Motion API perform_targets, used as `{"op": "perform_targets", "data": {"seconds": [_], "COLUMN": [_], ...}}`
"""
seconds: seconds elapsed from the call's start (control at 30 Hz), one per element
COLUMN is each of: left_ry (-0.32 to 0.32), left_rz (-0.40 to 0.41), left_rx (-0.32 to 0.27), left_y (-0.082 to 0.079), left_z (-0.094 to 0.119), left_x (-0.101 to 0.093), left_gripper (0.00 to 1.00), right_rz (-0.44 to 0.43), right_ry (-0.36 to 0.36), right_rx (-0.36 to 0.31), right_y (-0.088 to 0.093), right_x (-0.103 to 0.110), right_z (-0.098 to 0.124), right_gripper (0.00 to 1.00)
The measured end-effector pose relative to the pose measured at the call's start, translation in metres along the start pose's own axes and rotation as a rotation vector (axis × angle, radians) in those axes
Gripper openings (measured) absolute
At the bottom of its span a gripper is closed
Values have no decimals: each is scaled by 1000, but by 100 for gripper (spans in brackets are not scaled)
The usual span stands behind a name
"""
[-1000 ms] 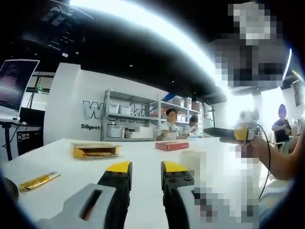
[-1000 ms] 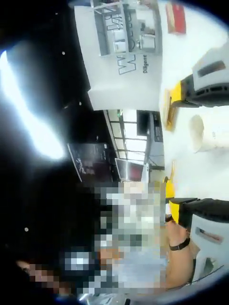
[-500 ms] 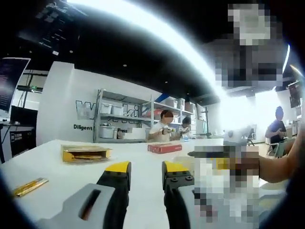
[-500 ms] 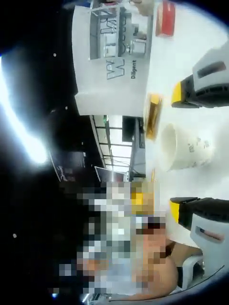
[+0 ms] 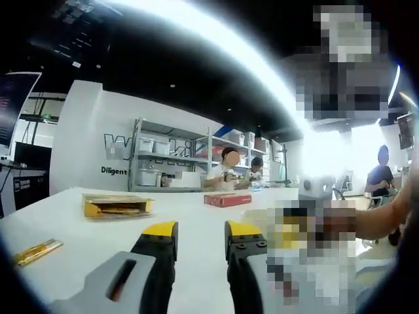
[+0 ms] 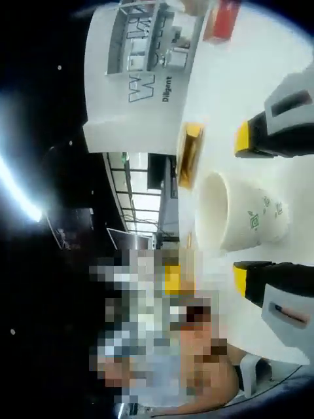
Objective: Tear open the coffee pouch, take out the coffee, and pour the coffee from the pouch into the cup
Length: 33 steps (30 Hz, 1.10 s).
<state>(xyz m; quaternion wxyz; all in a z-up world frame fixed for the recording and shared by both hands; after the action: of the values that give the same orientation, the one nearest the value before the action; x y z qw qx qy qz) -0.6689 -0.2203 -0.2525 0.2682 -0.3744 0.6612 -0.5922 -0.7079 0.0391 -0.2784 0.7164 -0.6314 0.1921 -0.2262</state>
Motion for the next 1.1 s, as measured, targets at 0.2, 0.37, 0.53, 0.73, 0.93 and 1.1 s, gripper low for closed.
{"op": "perform_targets", "data": {"seconds": [0.2, 0.37, 0.53, 0.73, 0.93, 1.1], "left_ry": [-1, 4, 16, 1, 4, 2], "left_rz": [-41, -55, -54, -65, -68, -71], "left_rx": [-3, 3, 8, 4, 9, 12], "left_y": [-2, 0, 1, 2, 3, 4], "left_z": [2, 0, 0, 1, 0, 0], "left_x": [-5, -4, -4, -1, -2, -2], "left_gripper": [32, 33, 33, 33, 32, 32], "right_rz": [-9, -2, -15, 4, -1, -6], "right_ry": [-8, 1, -5, 5, 3, 3], "right_rx": [2, 6, 14, 34, 25, 25], "right_y": [-1, -1, -1, 2, 1, 1], "right_x": [3, 6, 9, 8, 8, 8], "right_z": [-6, -8, -14, -14, -13, -13], "right_gripper": [50, 49, 50, 50, 47, 45]}}
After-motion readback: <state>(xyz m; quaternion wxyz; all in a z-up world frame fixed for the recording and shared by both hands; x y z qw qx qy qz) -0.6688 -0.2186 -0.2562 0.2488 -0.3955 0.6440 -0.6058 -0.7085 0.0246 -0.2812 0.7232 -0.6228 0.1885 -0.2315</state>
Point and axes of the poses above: the point that each gripper's makers call its tool centre point, and the gripper's own axes: z roughly backward along the fingers, x roughly to its left, y roughly out of its underside, the point moved 9 cm from there along z, roughly backward along the fingers, and after that the axes turned 7 degrees about -z, right-handed, at the moved point
